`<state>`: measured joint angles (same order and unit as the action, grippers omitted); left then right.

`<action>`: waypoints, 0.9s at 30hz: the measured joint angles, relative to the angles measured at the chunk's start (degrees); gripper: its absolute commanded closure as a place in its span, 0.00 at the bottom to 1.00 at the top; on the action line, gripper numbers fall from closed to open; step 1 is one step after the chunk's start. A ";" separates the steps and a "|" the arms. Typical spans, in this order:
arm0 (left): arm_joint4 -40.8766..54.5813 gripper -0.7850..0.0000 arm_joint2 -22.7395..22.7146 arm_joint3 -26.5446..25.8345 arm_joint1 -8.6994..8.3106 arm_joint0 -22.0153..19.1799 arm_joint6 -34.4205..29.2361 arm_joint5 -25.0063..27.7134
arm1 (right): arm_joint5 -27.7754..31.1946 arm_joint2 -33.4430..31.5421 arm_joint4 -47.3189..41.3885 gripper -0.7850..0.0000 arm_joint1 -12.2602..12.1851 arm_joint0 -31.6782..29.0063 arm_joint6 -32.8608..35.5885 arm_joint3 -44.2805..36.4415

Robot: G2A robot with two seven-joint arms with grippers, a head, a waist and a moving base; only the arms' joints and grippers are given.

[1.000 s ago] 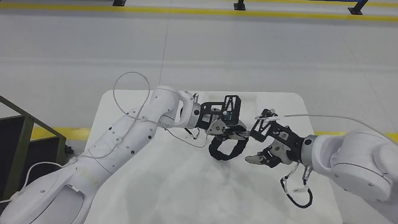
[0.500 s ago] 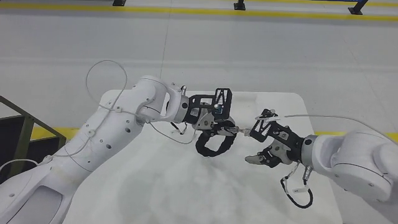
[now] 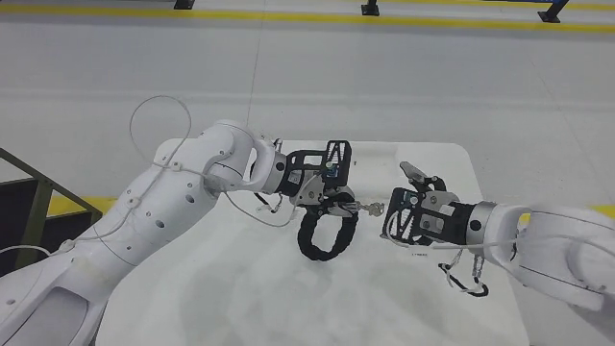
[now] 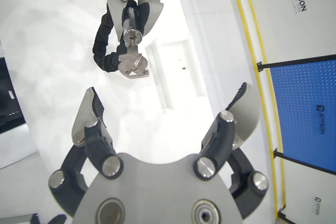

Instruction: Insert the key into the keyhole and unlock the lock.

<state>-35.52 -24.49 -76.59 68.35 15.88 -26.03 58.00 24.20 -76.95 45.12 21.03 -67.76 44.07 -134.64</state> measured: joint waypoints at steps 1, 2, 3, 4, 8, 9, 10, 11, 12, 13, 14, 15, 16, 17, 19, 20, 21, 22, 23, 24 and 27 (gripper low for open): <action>0.07 1.00 0.16 0.12 0.05 -0.07 0.00 0.00 | 0.68 0.04 1.36 0.01 0.04 -0.35 -0.77 0.00; 0.14 1.00 0.35 0.22 0.11 -0.13 -0.04 0.00 | 1.33 0.09 2.56 0.16 0.09 -0.69 -1.49 0.00; 0.29 1.00 0.63 0.35 0.19 -0.20 -0.12 0.00 | 2.29 0.10 4.04 0.40 0.14 -1.06 -2.45 0.00; 0.41 1.00 0.83 0.44 0.26 -0.25 -0.15 0.00 | 3.05 0.09 5.09 0.52 0.18 -1.28 -3.17 0.00; 0.77 1.00 1.58 0.95 0.54 -0.41 0.03 0.00 | 5.45 -0.21 8.65 0.95 0.40 -2.10 -6.18 0.00; 0.81 1.00 1.76 1.06 0.60 -0.44 0.07 0.00 | 5.89 -0.32 9.39 1.00 0.44 -2.26 -6.74 0.00; 0.90 1.00 2.00 1.19 0.68 -0.49 0.12 0.00 | 6.52 -0.41 10.35 1.00 0.50 -2.50 -7.37 0.00; 0.96 1.00 2.16 1.27 0.74 -0.55 0.15 0.00 | 7.07 -0.43 11.02 1.00 0.54 -2.70 -7.66 0.00; 1.01 1.00 2.31 1.34 0.79 -0.61 0.19 0.00 | 7.59 -0.43 11.64 1.00 0.58 -2.87 -7.84 0.00; 1.09 1.00 2.50 1.44 0.85 -0.68 0.27 0.00 | 8.16 -0.41 12.31 1.00 0.65 -3.03 -8.05 0.00; 1.16 1.00 2.64 1.50 0.90 -0.74 0.31 0.00 | 8.51 -0.40 12.73 1.00 0.71 -3.09 -8.29 0.00; 1.25 1.00 2.82 1.57 0.95 -0.83 0.35 0.00 | 8.99 -0.36 13.26 1.00 0.81 -3.09 -8.70 0.00; 1.30 1.00 2.96 1.62 0.98 -0.91 0.37 0.00 | 9.35 -0.30 13.66 1.00 0.88 -3.05 -8.99 0.00; 1.34 1.00 3.09 1.69 1.01 -0.99 0.37 0.00 | 9.68 -0.23 14.06 1.00 0.97 -2.99 -9.30 0.00; 1.46 1.00 3.36 1.81 1.07 -1.16 0.44 0.00 | 10.20 -0.02 14.84 1.00 1.18 -2.83 -9.94 0.00; 1.50 1.00 3.46 1.85 1.08 -1.21 0.51 0.00 | 10.34 0.08 15.14 1.00 1.27 -2.77 -10.11 0.00; 1.54 1.00 3.58 1.93 1.09 -1.27 0.62 0.00 | 10.50 0.22 15.49 1.00 1.40 -2.67 -10.36 0.00; 1.57 1.00 3.67 1.99 1.09 -1.31 0.71 0.00 | 10.63 0.33 15.71 1.00 1.49 -2.60 -10.56 0.00; 1.58 1.00 3.74 2.05 1.08 -1.36 0.80 0.00 | 10.76 0.44 15.93 1.00 1.59 -2.52 -10.76 0.00; 1.60 1.00 3.83 2.11 1.06 -1.40 0.95 0.00 | 10.97 0.58 16.21 1.00 1.72 -2.41 -11.05 0.00; 1.60 1.00 4.03 2.27 0.99 -1.51 1.37 0.00 | 11.52 0.89 16.95 0.84 2.02 -2.17 -11.63 0.00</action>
<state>-33.92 -20.46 -74.32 69.34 14.37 -24.66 58.00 35.72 -76.05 62.07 23.05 -69.93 32.44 -134.64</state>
